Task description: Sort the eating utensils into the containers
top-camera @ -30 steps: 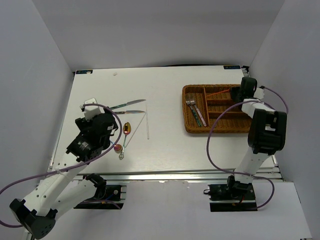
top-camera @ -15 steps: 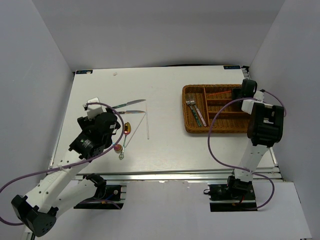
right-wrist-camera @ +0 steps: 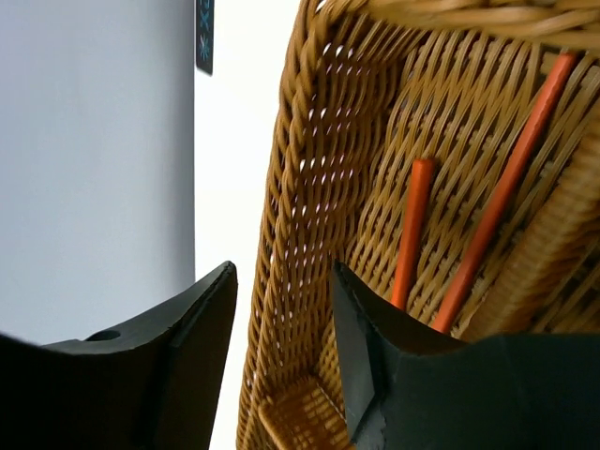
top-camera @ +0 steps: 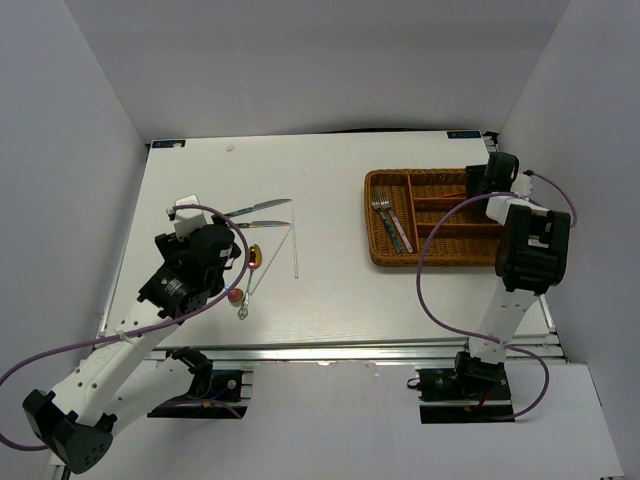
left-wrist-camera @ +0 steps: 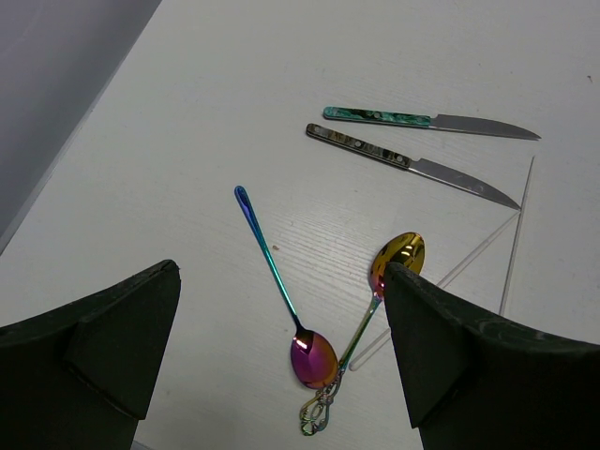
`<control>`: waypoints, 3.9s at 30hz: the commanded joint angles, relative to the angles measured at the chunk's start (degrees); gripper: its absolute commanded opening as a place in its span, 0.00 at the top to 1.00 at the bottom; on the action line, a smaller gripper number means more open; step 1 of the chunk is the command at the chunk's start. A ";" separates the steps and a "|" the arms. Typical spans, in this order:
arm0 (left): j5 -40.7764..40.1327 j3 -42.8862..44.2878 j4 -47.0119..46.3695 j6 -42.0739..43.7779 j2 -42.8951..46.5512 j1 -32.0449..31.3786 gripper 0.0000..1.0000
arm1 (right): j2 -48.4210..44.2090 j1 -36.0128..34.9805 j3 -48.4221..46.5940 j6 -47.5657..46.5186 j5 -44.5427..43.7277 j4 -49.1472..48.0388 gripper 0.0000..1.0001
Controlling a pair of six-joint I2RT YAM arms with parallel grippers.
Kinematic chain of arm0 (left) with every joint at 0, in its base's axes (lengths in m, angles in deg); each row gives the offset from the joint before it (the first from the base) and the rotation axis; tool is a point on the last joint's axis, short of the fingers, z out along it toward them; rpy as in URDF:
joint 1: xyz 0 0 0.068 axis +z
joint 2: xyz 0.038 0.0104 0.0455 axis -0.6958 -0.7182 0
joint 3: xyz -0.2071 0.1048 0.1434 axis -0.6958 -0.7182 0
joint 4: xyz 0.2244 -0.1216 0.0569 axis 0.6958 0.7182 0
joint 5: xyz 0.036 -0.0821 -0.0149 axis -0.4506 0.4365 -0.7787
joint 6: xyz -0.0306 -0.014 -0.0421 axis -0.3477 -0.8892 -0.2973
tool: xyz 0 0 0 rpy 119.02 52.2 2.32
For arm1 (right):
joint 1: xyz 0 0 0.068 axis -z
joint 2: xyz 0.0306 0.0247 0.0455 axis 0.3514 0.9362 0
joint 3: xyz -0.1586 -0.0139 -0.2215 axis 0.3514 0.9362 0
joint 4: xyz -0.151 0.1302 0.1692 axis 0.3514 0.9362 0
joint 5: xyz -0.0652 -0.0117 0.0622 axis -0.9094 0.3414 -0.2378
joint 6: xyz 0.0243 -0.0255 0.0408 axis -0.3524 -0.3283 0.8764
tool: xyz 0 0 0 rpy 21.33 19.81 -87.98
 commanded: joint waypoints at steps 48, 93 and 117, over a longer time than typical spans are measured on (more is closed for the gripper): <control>-1.25 0.10 0.32 -1.41 7.77 0.55 0.02 | 16.20 -62.02 -25.52 -44.69 -9.40 46.41 0.70; 0.07 -0.26 -0.56 -0.62 6.37 0.55 0.02 | -18.27 -15.35 12.40 3.55 -15.71 -4.65 1.00; -0.29 -0.08 -0.38 -0.36 2.50 0.55 0.02 | -5.07 -9.98 2.28 2.86 -6.32 -3.07 0.58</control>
